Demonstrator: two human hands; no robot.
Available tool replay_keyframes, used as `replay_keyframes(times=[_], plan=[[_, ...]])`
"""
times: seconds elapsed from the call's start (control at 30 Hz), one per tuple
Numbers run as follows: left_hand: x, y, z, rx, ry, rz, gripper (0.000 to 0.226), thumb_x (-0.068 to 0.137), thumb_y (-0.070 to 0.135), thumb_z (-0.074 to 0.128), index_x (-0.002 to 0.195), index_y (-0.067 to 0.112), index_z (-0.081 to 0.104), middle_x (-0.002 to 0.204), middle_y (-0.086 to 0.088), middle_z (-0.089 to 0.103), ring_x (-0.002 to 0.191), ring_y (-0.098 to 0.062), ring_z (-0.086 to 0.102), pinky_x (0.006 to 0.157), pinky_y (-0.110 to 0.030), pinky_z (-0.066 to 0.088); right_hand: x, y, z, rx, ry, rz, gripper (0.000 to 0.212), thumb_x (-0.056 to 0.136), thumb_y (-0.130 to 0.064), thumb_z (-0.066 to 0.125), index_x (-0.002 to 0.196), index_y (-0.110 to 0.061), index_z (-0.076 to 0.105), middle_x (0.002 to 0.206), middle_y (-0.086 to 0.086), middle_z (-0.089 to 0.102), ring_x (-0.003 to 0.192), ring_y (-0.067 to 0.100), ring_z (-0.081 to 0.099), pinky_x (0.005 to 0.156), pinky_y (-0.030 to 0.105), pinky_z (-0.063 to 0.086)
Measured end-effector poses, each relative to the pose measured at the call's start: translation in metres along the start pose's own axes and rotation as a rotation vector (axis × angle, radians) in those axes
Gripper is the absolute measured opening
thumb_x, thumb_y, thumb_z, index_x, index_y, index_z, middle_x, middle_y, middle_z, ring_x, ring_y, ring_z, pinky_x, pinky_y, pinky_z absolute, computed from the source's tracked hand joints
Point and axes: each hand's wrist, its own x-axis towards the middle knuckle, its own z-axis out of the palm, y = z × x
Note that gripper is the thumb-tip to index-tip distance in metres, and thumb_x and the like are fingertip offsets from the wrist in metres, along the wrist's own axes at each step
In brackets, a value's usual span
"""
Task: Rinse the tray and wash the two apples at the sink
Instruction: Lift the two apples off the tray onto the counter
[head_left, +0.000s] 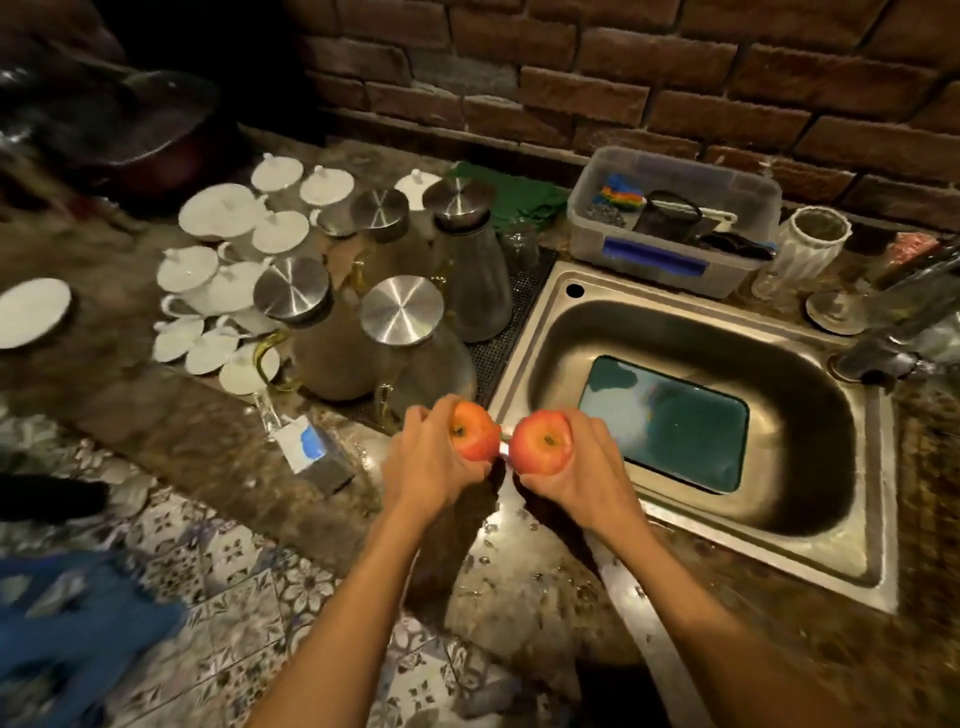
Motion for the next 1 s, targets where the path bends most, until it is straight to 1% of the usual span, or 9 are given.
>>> replay_keyframes(times=[0.17,0.3,0.43,0.57,0.63,0.73,0.83,1.0], plan=[[-0.016,-0.036,-0.002,0.028,0.019,-0.079,0.085,0.066,0.046,0.082,0.140,0.040,0.041,0.134,-0.004,0.048,0.122,-0.035,0.055,0.093,-0.046,0.049,-0.014,-0.020,0.042,-0.035,-0.062,0.003,0.089,0.057,-0.047,0.082,0.136,-0.030,0.045,0.125,0.002,0.051,0.117,0.027,0.050,0.096,0.039,0.044],[-0.021,-0.063,-0.003,0.043,0.022,-0.129,0.087,0.068,0.046,0.083,0.143,0.039,0.039,0.142,-0.002,0.045,0.124,-0.035,0.054,0.094,-0.047,0.047,-0.022,-0.026,0.065,-0.056,-0.108,0.021,0.098,0.058,-0.049,0.081,0.144,-0.032,0.037,0.134,0.002,0.046,0.124,0.026,0.046,0.101,0.039,0.043],[-0.022,-0.080,-0.003,0.047,0.016,-0.167,0.084,0.069,0.045,0.082,0.141,0.040,0.039,0.145,-0.005,0.042,0.123,-0.039,0.054,0.095,-0.048,0.048,-0.024,-0.031,0.079,-0.086,-0.135,0.005,0.088,0.057,-0.050,0.078,0.134,-0.037,0.040,0.128,-0.001,0.045,0.120,0.026,0.047,0.096,0.038,0.045],[-0.021,-0.088,-0.001,0.060,0.014,-0.186,0.086,0.071,0.044,0.082,0.143,0.041,0.036,0.148,-0.005,0.039,0.124,-0.037,0.053,0.095,-0.046,0.048,-0.024,-0.035,0.088,-0.097,-0.136,-0.002,0.085,0.055,-0.052,0.076,0.132,-0.038,0.041,0.125,-0.002,0.046,0.118,0.026,0.048,0.094,0.042,0.047],[-0.020,-0.092,0.000,0.071,0.018,-0.187,0.089,0.071,0.044,0.083,0.145,0.041,0.034,0.148,-0.005,0.039,0.125,-0.037,0.052,0.094,-0.047,0.048,-0.024,-0.037,0.092,-0.110,-0.137,-0.003,0.083,0.056,-0.053,0.074,0.131,-0.039,0.039,0.126,-0.003,0.045,0.118,0.027,0.047,0.095,0.047,0.047],[-0.021,-0.094,0.004,0.053,0.025,-0.194,0.089,0.072,0.041,0.082,0.146,0.042,0.033,0.146,-0.005,0.040,0.124,-0.037,0.053,0.092,-0.047,0.049,-0.024,-0.038,0.096,-0.133,-0.141,-0.006,0.086,0.057,-0.057,0.072,0.133,-0.041,0.035,0.128,-0.004,0.043,0.120,0.026,0.043,0.097,0.052,0.045],[-0.023,-0.094,0.007,0.043,0.045,-0.201,0.085,0.073,0.039,0.082,0.144,0.041,0.035,0.144,-0.005,0.042,0.124,-0.036,0.052,0.090,-0.047,0.049,-0.023,-0.037,0.099,-0.150,-0.138,-0.004,0.088,0.058,-0.059,0.072,0.134,-0.043,0.031,0.130,-0.005,0.041,0.120,0.025,0.042,0.097,0.053,0.045],[-0.026,-0.096,0.009,0.023,0.031,-0.212,0.088,0.073,0.044,0.082,0.145,0.041,0.031,0.142,-0.007,0.043,0.126,-0.037,0.052,0.092,-0.051,0.049,-0.022,-0.036,0.100,-0.218,-0.149,0.001,0.097,0.066,-0.061,0.074,0.147,-0.038,0.026,0.138,0.002,0.038,0.127,0.030,0.041,0.103,0.048,0.041]])
